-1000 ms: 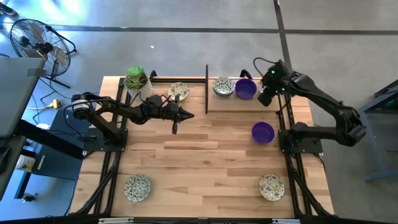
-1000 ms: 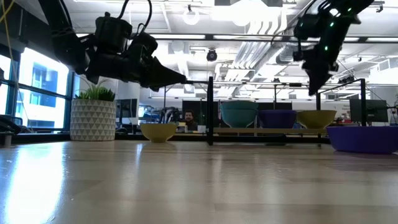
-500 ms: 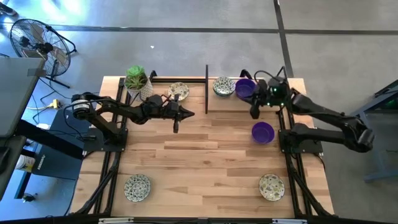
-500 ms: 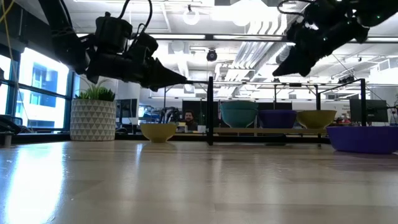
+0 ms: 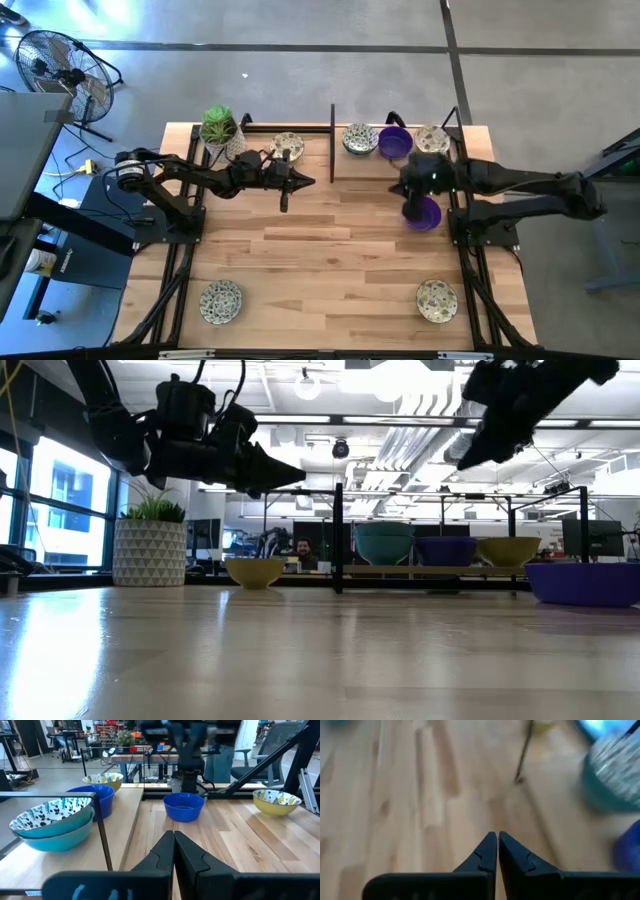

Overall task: Pick & Place Mini bowls
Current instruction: Stack the bottom yellow bowl on top of the yellow bowl on the shelf

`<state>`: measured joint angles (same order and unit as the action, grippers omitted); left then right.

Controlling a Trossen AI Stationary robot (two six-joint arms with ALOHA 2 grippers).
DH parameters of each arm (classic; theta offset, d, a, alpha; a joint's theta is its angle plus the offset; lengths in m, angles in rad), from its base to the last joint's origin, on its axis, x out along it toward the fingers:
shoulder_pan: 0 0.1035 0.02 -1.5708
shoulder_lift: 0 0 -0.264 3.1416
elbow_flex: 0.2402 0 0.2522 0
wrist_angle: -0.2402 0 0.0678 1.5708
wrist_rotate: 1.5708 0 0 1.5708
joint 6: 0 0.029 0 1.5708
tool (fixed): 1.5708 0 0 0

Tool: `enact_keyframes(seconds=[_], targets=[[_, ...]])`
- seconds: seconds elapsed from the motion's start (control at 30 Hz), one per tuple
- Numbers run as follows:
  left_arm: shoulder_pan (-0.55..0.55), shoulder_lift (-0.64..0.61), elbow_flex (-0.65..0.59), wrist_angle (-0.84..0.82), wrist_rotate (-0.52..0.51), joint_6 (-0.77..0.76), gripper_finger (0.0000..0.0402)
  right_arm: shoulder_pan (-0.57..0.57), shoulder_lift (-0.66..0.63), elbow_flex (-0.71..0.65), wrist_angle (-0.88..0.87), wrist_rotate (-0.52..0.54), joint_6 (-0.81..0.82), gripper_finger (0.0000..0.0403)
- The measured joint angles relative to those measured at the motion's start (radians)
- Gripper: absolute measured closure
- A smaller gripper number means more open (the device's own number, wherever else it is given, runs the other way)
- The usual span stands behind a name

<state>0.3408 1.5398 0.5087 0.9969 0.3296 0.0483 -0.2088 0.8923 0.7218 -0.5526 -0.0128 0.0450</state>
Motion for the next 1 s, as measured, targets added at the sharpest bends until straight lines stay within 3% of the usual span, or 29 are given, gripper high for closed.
enact_keyframes(seconds=[0.17,0.5,0.7,1.0], targets=[[0.0,0.0,0.0,-0.021,0.003,0.008,0.0401,0.183,0.023,0.021,-0.155,0.027,0.217,0.0374],[-0.001,0.0,0.0,-0.052,0.003,0.018,0.0401,0.473,0.043,0.016,-0.409,-0.097,0.682,0.0265],[-0.001,0.0,0.001,-0.06,0.003,0.018,0.0401,0.63,0.075,-0.001,-0.375,-0.124,0.807,0.0226],[-0.001,0.0,0.001,-0.059,0.003,0.024,0.0401,0.774,0.203,-0.065,-0.224,-0.248,0.909,0.024]])
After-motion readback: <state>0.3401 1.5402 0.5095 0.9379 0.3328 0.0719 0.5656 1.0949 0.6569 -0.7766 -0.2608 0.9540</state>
